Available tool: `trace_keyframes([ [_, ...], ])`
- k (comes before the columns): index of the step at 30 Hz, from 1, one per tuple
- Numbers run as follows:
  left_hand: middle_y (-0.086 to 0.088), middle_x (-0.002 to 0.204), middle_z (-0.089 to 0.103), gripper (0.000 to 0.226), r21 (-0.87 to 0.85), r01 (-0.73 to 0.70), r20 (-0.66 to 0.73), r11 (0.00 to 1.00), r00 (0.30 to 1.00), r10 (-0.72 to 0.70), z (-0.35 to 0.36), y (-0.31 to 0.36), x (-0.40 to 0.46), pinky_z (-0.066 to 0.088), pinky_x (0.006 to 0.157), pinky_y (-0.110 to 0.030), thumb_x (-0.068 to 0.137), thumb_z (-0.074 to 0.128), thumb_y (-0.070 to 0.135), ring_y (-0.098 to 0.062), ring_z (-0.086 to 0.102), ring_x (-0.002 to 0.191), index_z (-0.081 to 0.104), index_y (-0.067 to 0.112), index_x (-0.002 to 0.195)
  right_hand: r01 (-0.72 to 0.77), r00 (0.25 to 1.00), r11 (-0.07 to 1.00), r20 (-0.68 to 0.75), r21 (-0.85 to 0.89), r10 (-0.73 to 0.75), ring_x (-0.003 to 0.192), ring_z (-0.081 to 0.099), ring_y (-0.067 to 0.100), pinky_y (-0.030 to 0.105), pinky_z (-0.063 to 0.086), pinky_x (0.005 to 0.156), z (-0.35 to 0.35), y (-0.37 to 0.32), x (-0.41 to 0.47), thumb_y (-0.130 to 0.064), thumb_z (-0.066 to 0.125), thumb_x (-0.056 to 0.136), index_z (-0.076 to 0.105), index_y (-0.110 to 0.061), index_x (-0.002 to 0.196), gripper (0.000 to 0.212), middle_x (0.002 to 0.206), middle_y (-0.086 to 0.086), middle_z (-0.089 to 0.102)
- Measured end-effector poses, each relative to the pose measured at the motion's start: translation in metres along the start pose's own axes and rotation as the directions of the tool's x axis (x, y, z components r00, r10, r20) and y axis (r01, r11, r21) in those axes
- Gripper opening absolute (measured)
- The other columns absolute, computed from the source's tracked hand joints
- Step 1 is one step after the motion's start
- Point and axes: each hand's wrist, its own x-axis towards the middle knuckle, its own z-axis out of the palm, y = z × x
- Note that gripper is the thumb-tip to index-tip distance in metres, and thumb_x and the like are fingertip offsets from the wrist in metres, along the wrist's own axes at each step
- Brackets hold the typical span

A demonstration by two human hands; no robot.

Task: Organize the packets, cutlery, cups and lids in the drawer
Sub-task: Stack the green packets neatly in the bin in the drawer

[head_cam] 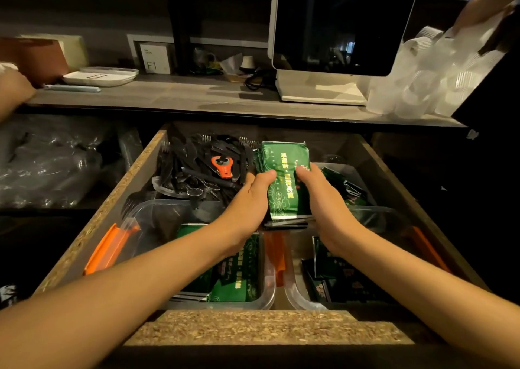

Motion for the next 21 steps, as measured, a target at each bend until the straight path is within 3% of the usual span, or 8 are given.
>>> trace_keyframes([
  [3,0.004,0.161,0.035,0.102,0.037,-0.016,0.021,0.999,1.000,0.016,0.004,0.005,-0.006,0.024,0.121,-0.049,0.062,0.054,0.080,-0.016,0.032,0.148,0.042,0.029,0.150,-0.039,0.997,0.996,-0.060,0.077,0.043,0.085,0.071,0.014,0.030,0.057,0.073,-0.002,0.001,-0.001,-0.031,0.046,0.100,0.063,-0.017,0.114,0.027,0.100,0.002,0.073],
  [5,0.000,0.149,0.051,0.091,0.070,-0.020,0.031,0.997,0.999,0.018,0.005,0.010,-0.010,0.029,0.119,-0.049,0.063,0.054,0.072,-0.019,0.043,0.141,0.053,0.021,0.139,-0.045,0.994,0.991,-0.094,0.122,0.057,0.089,0.071,0.020,0.036,0.055,0.079,-0.002,0.002,-0.001,-0.031,0.047,0.098,0.064,-0.011,0.115,0.031,0.107,0.010,0.072],
  [7,-0.006,0.130,0.063,0.072,0.080,-0.035,0.016,0.996,0.999,0.034,0.006,0.014,-0.012,0.035,0.115,-0.052,0.062,0.052,0.067,-0.023,0.054,0.128,0.063,0.019,0.115,0.001,0.995,0.987,-0.096,0.158,0.014,0.083,0.071,0.018,0.032,0.057,0.072,-0.003,0.001,-0.001,-0.028,0.046,0.098,0.065,-0.012,0.109,0.027,0.101,0.009,0.073],
  [9,-0.015,0.122,0.064,0.066,0.072,-0.050,-0.016,0.996,0.999,0.051,0.008,0.013,-0.013,0.038,0.111,-0.056,0.062,0.050,0.064,-0.030,0.057,0.121,0.063,0.015,0.105,0.055,0.996,0.981,-0.085,0.186,-0.040,0.075,0.071,0.013,0.026,0.056,0.060,-0.003,0.000,-0.002,-0.024,0.044,0.099,0.064,-0.018,0.102,0.021,0.087,0.000,0.073],
  [11,-0.014,0.123,0.065,0.071,0.047,-0.055,-0.039,0.997,0.998,0.057,0.009,0.011,-0.011,0.038,0.111,-0.057,0.063,0.050,0.065,-0.031,0.057,0.122,0.065,0.014,0.112,0.108,0.993,0.975,-0.063,0.196,-0.097,0.072,0.070,0.010,0.024,0.055,0.057,0.000,-0.001,-0.004,-0.020,0.041,0.100,0.061,-0.020,0.108,0.022,0.084,-0.004,0.072],
  [16,0.001,0.145,0.055,0.101,0.046,-0.122,-0.034,0.991,0.992,0.124,0.007,0.011,-0.014,0.034,0.116,-0.051,0.062,0.052,0.089,-0.018,0.049,0.136,0.051,0.029,0.143,0.208,0.978,0.964,0.002,0.166,-0.211,0.087,0.069,0.009,0.021,0.055,0.067,0.006,0.000,-0.007,-0.022,0.035,0.104,0.055,-0.022,0.118,0.025,0.104,0.001,0.068],
  [21,0.003,0.139,0.058,0.111,0.170,-0.103,-0.014,0.980,0.994,0.107,0.004,0.013,-0.015,0.038,0.113,-0.047,0.058,0.044,0.096,-0.015,0.053,0.130,0.049,0.023,0.142,0.202,0.979,0.977,-0.022,0.074,-0.201,0.085,0.070,0.011,0.024,0.056,0.067,0.004,0.000,-0.005,-0.016,0.040,0.101,0.055,-0.019,0.119,0.023,0.096,-0.001,0.070],
])
